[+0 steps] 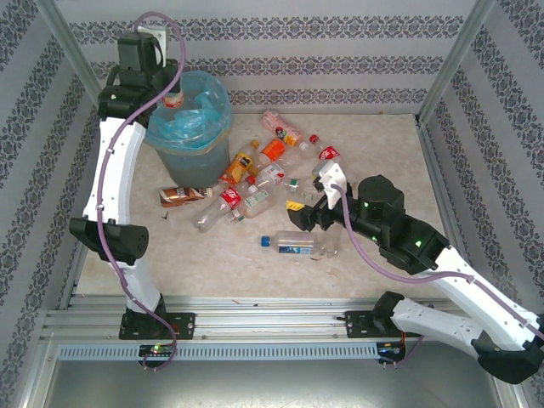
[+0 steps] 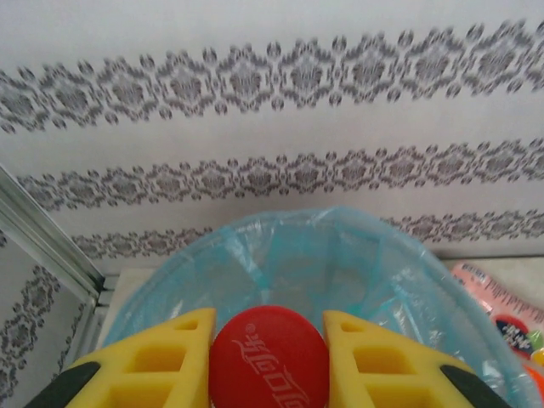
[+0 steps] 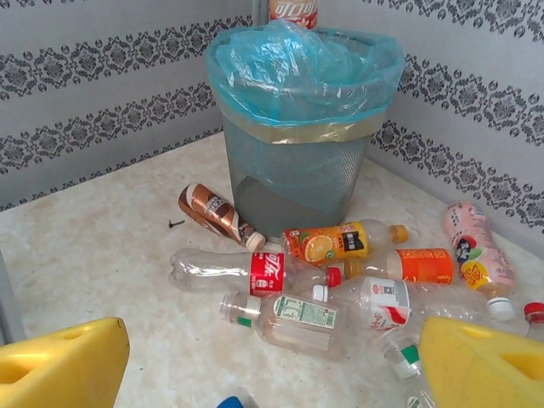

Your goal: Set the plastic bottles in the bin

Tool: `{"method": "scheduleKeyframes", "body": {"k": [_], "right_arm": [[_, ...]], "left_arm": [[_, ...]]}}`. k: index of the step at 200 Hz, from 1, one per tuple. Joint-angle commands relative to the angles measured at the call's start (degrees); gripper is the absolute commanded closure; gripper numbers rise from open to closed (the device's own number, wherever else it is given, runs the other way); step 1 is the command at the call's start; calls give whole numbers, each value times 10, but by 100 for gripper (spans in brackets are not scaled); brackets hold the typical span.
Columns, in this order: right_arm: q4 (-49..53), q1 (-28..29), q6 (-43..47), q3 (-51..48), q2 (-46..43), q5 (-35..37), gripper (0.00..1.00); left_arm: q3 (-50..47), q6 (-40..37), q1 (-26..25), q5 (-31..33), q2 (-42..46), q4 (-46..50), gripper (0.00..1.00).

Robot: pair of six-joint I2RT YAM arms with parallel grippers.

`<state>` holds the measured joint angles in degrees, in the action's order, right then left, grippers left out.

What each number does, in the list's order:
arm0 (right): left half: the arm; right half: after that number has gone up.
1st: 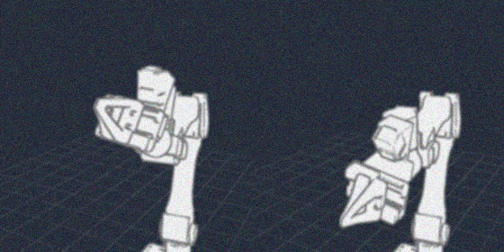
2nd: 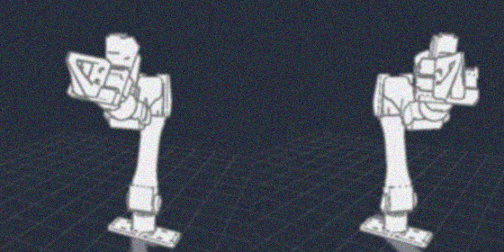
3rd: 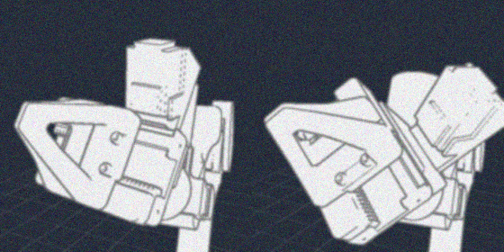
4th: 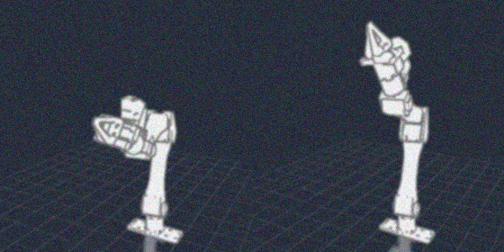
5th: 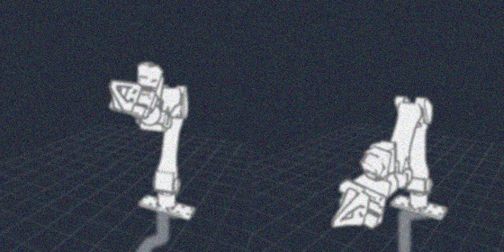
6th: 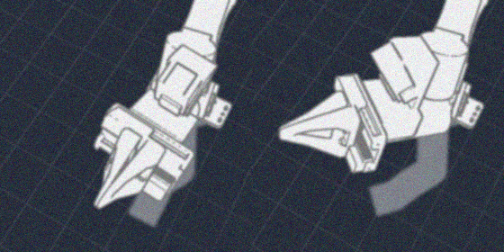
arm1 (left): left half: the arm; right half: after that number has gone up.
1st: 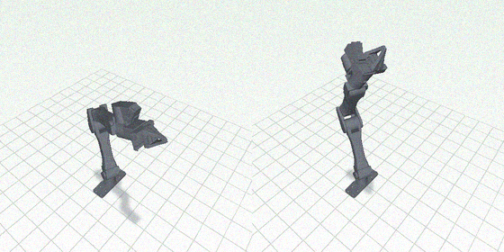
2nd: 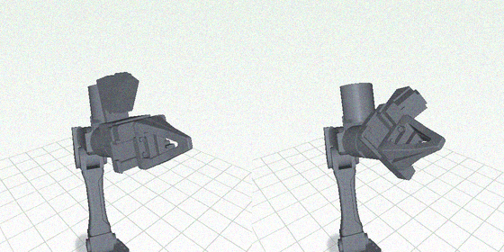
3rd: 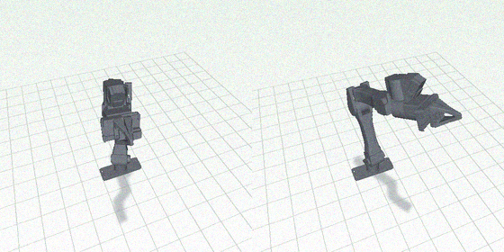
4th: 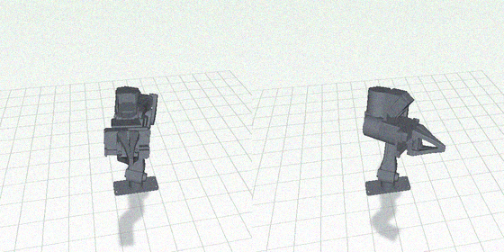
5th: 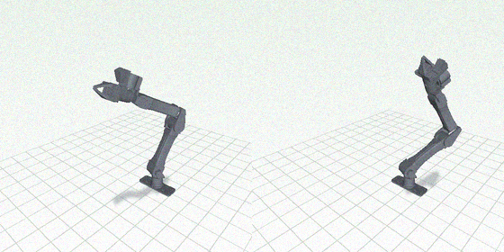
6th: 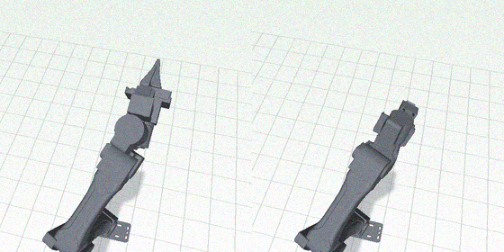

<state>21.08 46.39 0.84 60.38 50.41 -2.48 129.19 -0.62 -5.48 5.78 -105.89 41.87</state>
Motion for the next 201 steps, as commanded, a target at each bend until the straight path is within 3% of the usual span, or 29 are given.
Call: {"method": "scheduleKeyframes", "body": {"k": [1, 51, 97, 110, 122, 150, 162, 201], "right_arm": [[-16, 5, -29, -9, 2, -6, 12], [-13, 5, -41, -20, 5, 7, 13], [-13, 5, -45, -19, 20, 14, 13], [-11, 5, -45, -16, 26, 14, 13], [-11, 5, -48, -14, 32, 14, 13], [-14, 4, -47, -11, 43, 14, 13], [-13, 5, -47, -7, 48, 14, 13], [-12, 6, -44, 9, 66, 10, 13]], "left_arm": [[-51, 9, 7, -25, 4, -63, 100], [-145, 2, 10, -33, -5, -140, 99], [-134, 23, 26, -58, -53, -126, 94], [-128, 25, 28, -63, -63, -122, 86], [-123, 26, 28, -69, -67, -120, 69], [-116, 28, 28, -78, -62, -125, 41], [-113, 27, 28, -80, -56, -128, 36], [-107, 21, 28, -82, -31, -142, 34]]}}
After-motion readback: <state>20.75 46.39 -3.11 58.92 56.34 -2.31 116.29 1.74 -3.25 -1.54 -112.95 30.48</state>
